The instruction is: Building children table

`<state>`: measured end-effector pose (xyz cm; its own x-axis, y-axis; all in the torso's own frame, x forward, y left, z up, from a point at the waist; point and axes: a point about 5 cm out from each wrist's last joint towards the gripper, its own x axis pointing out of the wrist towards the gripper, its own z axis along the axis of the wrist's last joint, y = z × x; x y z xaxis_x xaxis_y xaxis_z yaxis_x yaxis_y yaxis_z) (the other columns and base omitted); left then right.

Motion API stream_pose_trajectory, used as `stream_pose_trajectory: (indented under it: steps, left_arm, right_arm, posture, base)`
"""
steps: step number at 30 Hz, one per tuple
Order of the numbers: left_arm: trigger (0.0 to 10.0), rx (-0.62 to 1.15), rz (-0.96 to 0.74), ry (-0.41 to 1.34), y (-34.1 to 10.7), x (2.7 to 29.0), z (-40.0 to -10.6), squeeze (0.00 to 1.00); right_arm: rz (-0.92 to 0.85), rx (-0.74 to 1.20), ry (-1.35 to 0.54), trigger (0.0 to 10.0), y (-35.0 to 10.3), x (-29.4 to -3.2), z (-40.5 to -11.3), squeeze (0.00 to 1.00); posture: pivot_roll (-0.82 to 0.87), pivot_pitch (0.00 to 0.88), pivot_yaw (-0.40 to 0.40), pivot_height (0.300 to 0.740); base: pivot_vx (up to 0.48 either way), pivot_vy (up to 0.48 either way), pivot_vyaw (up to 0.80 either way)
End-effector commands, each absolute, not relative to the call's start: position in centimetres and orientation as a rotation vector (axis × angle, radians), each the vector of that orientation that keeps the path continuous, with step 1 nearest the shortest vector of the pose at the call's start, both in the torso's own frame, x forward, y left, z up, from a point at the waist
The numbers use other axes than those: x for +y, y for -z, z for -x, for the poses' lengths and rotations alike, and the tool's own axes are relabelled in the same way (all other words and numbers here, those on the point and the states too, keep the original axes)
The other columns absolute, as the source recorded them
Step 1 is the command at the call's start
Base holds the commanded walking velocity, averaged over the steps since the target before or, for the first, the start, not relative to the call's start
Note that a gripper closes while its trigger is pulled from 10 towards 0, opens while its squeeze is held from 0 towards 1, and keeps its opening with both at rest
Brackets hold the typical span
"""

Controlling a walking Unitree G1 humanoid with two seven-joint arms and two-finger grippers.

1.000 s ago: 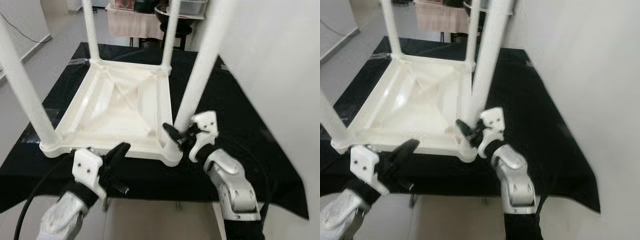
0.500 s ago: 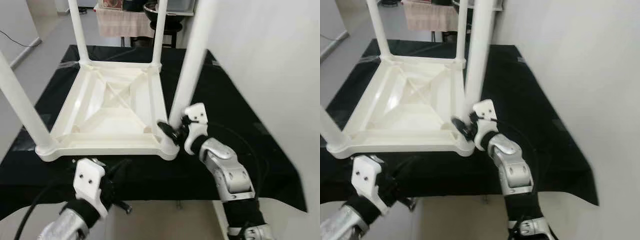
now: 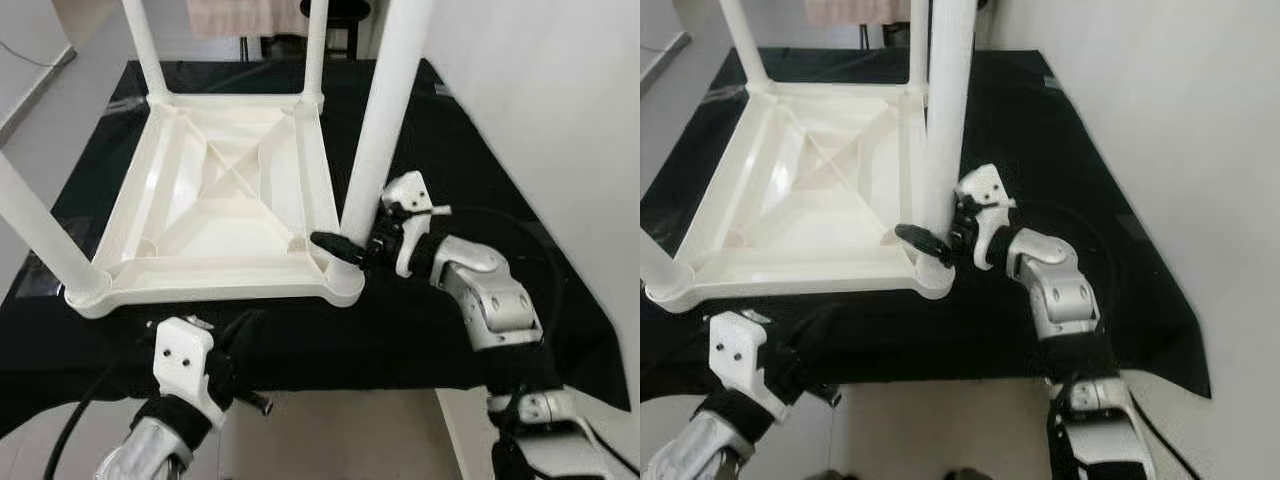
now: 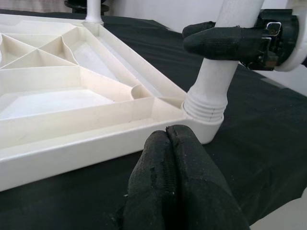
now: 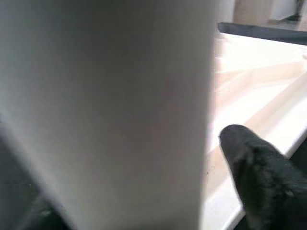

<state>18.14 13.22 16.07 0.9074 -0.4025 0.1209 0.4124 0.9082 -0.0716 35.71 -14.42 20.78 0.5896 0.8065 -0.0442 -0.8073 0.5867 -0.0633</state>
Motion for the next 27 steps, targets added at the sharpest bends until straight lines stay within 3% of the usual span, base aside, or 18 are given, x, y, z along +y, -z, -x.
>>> stream_pose_trajectory:
  steps: [1,12,18,20,22,24,27]
  left_arm:
    - [10.0,-0.06,0.111,0.412,-15.2,13.3,-18.0,0.0]
    - [10.0,-0.11,0.039,0.371,-15.2,13.1,-18.4,0.0]
    - [10.0,-0.12,0.032,0.355,-15.3,13.2,-18.6,0.0]
    - [10.0,-0.121,0.013,0.352,-15.4,13.5,-18.7,0.0]
    - [10.0,-0.121,0.013,0.352,-15.4,13.5,-18.7,0.0]
    - [10.0,-0.117,-0.002,0.366,-15.4,13.6,-18.9,0.0]
    - [10.0,-0.112,-0.01,0.385,-15.3,13.4,-19.1,0.0]
  right_arm:
    - [0.058,-0.015,-0.96,0.0,-21.2,-15.0,-36.1,0.0]
    - [0.041,0.068,-1.035,0.0,-19.7,-16.9,-35.7,0.0]
    - [0.08,0.159,-0.868,0.0,-17.2,-16.9,-34.8,0.0]
    - [0.023,0.211,-0.468,0.0,-14.2,-14.7,-32.1,0.0]
    - [0.023,0.211,-0.468,0.0,-14.2,-14.7,-32.1,0.0]
    - [0.05,0.19,-0.347,0.0,-13.4,-12.9,-29.6,0.0]
    - [0.056,0.177,-0.403,0.0,-13.5,-12.2,-30.0,0.0]
  posture:
    - [0.09,0.125,-0.089,0.74]
    - [0.09,0.131,-0.097,0.74]
    - [0.09,0.141,-0.111,0.74]
    - [0.06,0.161,-0.101,0.74]
    - [0.06,0.161,-0.101,0.74]
    - [0.05,0.151,-0.084,0.74]
    - [0.06,0.141,-0.09,0.74]
  base:
    - [0.0,0.0,0.0]
    - [0.0,0.0,0.0]
    - [0.0,0.0,0.0]
    - [0.0,0.0,0.0]
    - [0.0,0.0,0.0]
    - [0.0,0.0,0.0]
    - [0.0,0.0,0.0]
